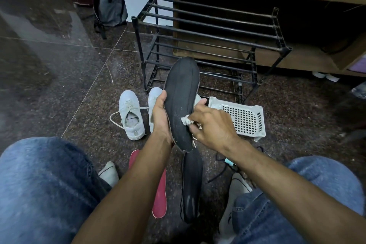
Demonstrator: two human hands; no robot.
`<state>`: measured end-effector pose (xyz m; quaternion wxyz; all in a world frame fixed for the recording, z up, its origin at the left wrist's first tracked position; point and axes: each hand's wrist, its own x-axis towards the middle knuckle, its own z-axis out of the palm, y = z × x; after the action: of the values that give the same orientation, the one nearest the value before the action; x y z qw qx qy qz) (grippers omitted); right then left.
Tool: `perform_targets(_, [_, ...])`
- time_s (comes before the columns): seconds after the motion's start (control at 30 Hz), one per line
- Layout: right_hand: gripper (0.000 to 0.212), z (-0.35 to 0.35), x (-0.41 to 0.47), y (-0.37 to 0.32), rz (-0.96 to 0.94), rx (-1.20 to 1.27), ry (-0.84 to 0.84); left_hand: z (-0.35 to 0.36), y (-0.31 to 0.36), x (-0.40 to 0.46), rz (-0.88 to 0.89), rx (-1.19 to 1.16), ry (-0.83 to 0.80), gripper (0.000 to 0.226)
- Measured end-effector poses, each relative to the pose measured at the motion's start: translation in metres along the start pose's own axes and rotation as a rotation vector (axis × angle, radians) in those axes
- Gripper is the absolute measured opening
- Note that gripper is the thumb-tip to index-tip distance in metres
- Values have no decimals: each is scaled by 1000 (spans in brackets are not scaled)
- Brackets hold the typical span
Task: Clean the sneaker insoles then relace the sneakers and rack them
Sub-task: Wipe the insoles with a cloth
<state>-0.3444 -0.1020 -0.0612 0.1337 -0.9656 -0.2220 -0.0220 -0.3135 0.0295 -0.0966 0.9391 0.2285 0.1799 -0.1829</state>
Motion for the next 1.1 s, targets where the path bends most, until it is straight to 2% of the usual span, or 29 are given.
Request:
perform_targets(0.07, [27, 2, 1, -5, 37, 50, -16, 0, 1, 3, 63, -92, 50, 66])
perform_targets(0.17, [23, 7, 2, -11, 134, 174, 64, 0, 2, 7, 141, -143, 165, 58])
perform_targets(0.27, [13, 14, 4, -18, 216, 295, 92, -5, 1, 5, 117, -88, 237, 61])
perform_targets(0.33, [10, 20, 4, -24, 227, 288, 62, -9, 0, 2, 90, -51, 240, 64])
perform_targets(0.5, [20, 26, 14, -19, 250, 243, 30, -13, -11, -17, -61, 0, 96, 45])
perform_targets(0.57, [32, 25, 12, -15, 145, 238, -62, -16, -13, -20, -72, -9, 61, 45])
perform_targets(0.63, [39, 22, 10, -10, 78, 344, -177, -18, -7, -20, -29, -44, 37, 48])
perform_targets(0.7, [34, 19, 12, -4, 79, 495, -196, -15, -2, -20, -22, -59, 16, 51])
perform_targets(0.77, [23, 16, 19, 2, 116, 578, -82, -12, -4, -20, -58, -54, 2, 48])
perform_targets(0.83, [16, 13, 25, 5, 174, 574, -20, -11, -7, -21, -86, -20, 13, 44])
perform_targets(0.93, [10, 12, 24, -1, 200, 512, -25, -12, -7, -24, -84, -32, 17, 43])
perform_targets(1.0, [5, 15, 18, -11, 170, 536, -49, -12, -6, -27, -84, -41, 3, 47])
perform_targets(1.1, [10, 15, 4, -27, 45, 528, -50, -10, -5, -27, -90, -24, 2, 59])
